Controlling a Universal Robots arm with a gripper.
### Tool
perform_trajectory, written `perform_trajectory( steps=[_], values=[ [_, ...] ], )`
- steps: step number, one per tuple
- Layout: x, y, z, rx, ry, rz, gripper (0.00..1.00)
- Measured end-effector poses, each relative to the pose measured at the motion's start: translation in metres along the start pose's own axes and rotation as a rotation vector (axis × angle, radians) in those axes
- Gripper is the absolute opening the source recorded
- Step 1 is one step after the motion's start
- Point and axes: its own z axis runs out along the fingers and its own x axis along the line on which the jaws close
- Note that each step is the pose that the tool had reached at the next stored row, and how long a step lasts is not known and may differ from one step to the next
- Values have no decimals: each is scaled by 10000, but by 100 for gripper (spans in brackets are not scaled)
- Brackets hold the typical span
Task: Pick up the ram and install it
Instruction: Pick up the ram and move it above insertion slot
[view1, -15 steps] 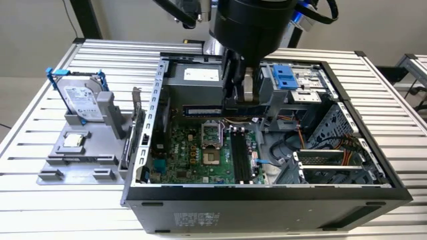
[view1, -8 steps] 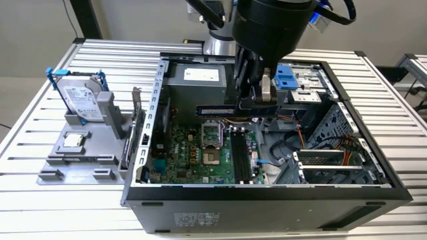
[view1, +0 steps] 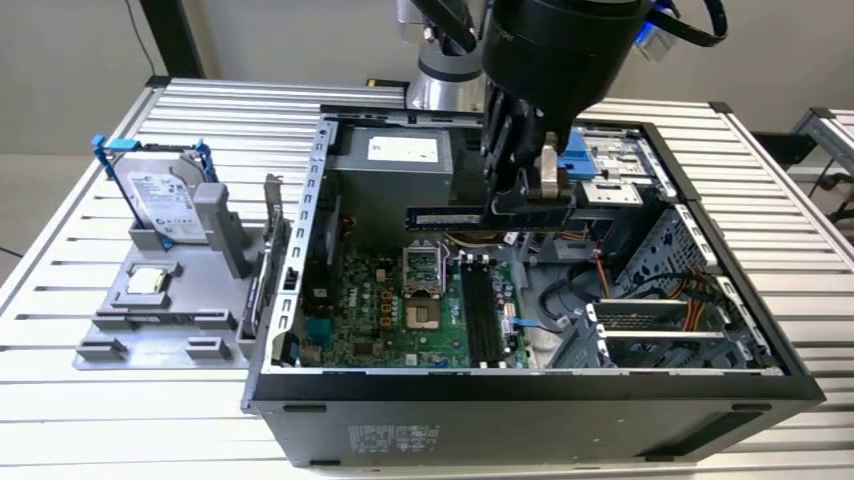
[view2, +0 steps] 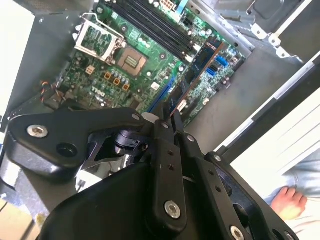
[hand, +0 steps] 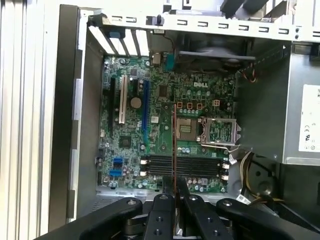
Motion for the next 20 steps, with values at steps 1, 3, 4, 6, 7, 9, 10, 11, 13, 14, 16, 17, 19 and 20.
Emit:
perform_trajectory(
  steps=[1,3,4,6,7,9,10,11,13,14,16,17,19,20],
  values=[
    [-2,-19,-1,0,0,0,0],
    [-1,-67,-3,-1,0,0,0],
    [0,-96,-4,-5,0,0,0],
    [1,-149,-7,-13,1,3,0],
    [2,-169,-7,-16,-1,11,0],
    [2,-197,-8,-20,-3,49,0],
    [2,-205,-8,-20,-5,84,0],
    [3,-212,-9,-21,-6,122,0],
    [3,-222,-10,-21,-7,236,0],
    [3,-226,-10,-20,-9,301,0],
    [3,-231,-10,-17,-15,445,0],
    [4,-237,-10,-16,-18,509,0],
    [4,-261,-11,-14,-21,573,0],
    [5,-277,-12,-14,-21,594,0]
  ],
)
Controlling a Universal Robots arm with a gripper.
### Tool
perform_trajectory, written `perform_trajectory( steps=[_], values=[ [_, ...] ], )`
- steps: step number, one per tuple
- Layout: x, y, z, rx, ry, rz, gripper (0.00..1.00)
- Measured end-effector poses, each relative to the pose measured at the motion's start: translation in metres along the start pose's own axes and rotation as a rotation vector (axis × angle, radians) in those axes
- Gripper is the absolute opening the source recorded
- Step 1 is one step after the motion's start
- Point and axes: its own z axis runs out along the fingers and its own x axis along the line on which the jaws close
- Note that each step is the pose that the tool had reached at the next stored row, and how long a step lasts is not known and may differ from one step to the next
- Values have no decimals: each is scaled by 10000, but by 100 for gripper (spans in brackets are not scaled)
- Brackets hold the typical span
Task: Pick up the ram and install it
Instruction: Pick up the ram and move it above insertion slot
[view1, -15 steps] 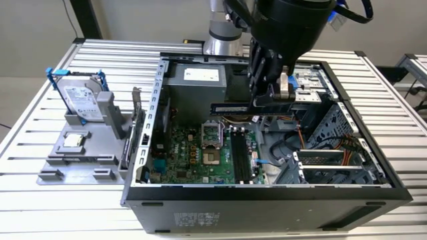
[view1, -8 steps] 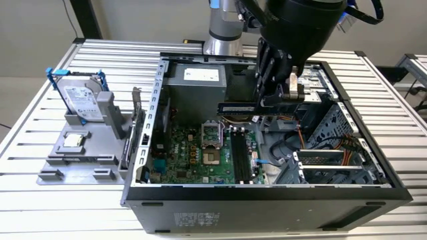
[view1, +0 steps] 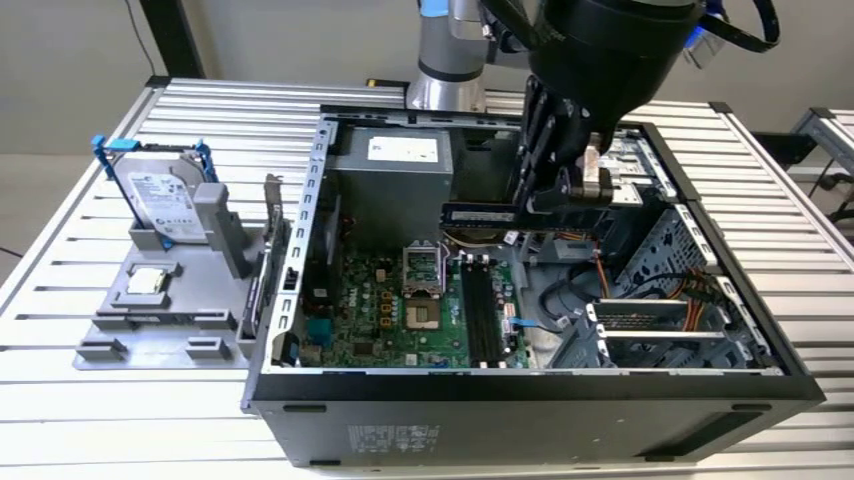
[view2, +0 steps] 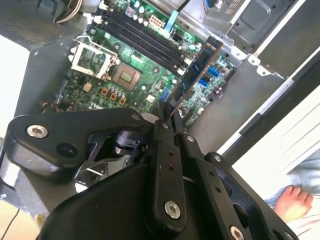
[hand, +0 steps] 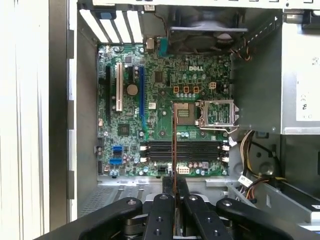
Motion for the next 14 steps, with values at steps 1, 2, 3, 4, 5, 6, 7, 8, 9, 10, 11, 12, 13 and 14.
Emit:
perform_trajectory(
  steps=[1,2,3,4,5,6,7,8,9,10,11,12,13,14],
  values=[
    [0,-20,-1,0,-1,14,0],
    [-1,-43,-2,-1,-1,23,0],
    [-2,-69,-3,-2,-1,27,0],
    [-2,-97,-4,-7,-1,27,0],
    [-3,-127,-6,-12,0,27,0],
    [-4,-153,-7,-17,-1,27,0],
    [-4,-178,-8,-22,0,28,0],
    [-5,-198,-9,-25,0,27,0],
    [-6,-203,-9,-25,-1,27,0],
    [-6,-203,-9,-26,-1,28,0],
    [-6,-203,-9,-26,-1,29,0],
    [-5,-204,-9,-25,-1,29,0],
    [-7,-205,-9,-25,-1,29,0],
    [-20,-205,-8,-25,-4,28,0]
  ],
)
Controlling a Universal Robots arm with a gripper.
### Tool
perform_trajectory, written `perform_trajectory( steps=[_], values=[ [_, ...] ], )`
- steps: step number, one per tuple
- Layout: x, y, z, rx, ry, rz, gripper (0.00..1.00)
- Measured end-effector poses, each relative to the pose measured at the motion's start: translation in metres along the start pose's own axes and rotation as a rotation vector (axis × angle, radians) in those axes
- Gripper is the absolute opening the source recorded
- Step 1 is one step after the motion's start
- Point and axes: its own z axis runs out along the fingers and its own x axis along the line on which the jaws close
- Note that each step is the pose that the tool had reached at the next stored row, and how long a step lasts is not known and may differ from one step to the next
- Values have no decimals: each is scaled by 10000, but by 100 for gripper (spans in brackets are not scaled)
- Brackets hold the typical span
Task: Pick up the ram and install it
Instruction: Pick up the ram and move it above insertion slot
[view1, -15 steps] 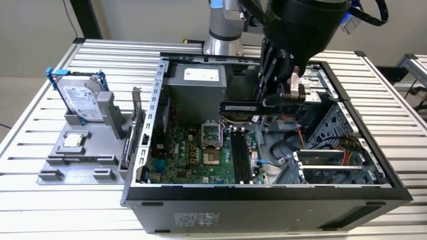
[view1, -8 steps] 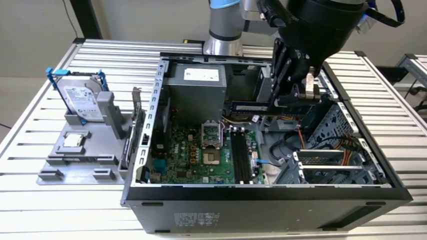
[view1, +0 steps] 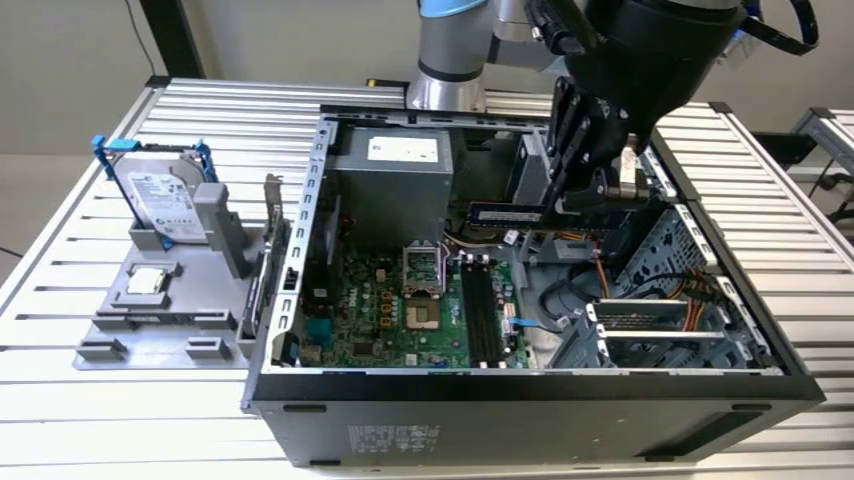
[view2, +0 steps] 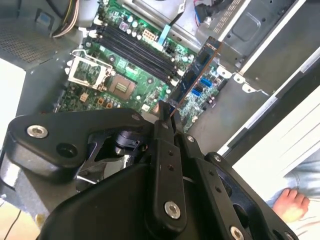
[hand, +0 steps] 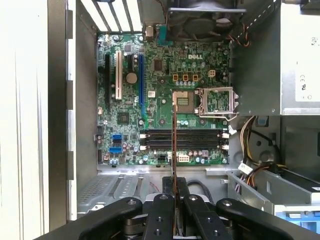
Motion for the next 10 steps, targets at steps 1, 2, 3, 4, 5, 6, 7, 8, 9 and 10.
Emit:
perform_trajectory(
  steps=[1,2,3,4,5,6,7,8,9,10],
  values=[
    [-27,0,0,-1,3,-1,0],
    [-65,1,0,-1,3,-1,0],
    [-102,3,2,-1,3,0,0],
    [-140,4,3,-1,2,0,0],
    [-178,5,3,-1,4,0,0],
    [-215,6,4,-1,3,0,0],
    [-252,7,5,-1,3,0,0],
    [-291,8,6,0,3,0,0],
    [-327,9,7,-1,4,0,0],
    [-363,10,8,-1,2,0,0]
  ],
)
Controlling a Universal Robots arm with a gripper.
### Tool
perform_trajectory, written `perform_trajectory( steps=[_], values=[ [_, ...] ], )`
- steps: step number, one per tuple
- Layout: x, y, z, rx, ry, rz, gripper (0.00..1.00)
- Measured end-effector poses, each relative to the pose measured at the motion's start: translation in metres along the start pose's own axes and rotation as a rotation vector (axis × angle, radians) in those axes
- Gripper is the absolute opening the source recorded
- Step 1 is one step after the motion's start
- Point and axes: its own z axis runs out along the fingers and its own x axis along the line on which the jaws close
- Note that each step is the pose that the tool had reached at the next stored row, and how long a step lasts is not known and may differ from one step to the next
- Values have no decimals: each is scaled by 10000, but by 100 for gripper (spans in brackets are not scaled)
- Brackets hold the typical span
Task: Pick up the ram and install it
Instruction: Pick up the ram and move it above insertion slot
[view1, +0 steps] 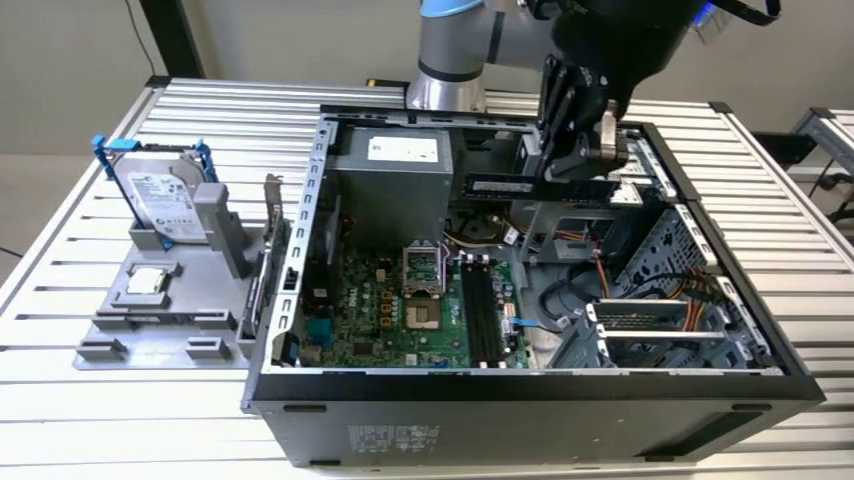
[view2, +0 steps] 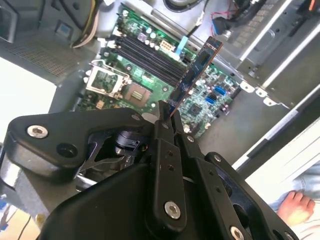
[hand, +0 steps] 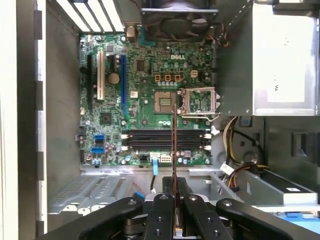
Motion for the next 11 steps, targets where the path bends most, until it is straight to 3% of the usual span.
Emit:
perform_trajectory(
  steps=[5,11],
  values=[
    [-128,3,3,0,1,1,0],
    [-132,-5,2,0,0,0,0]
  ],
)
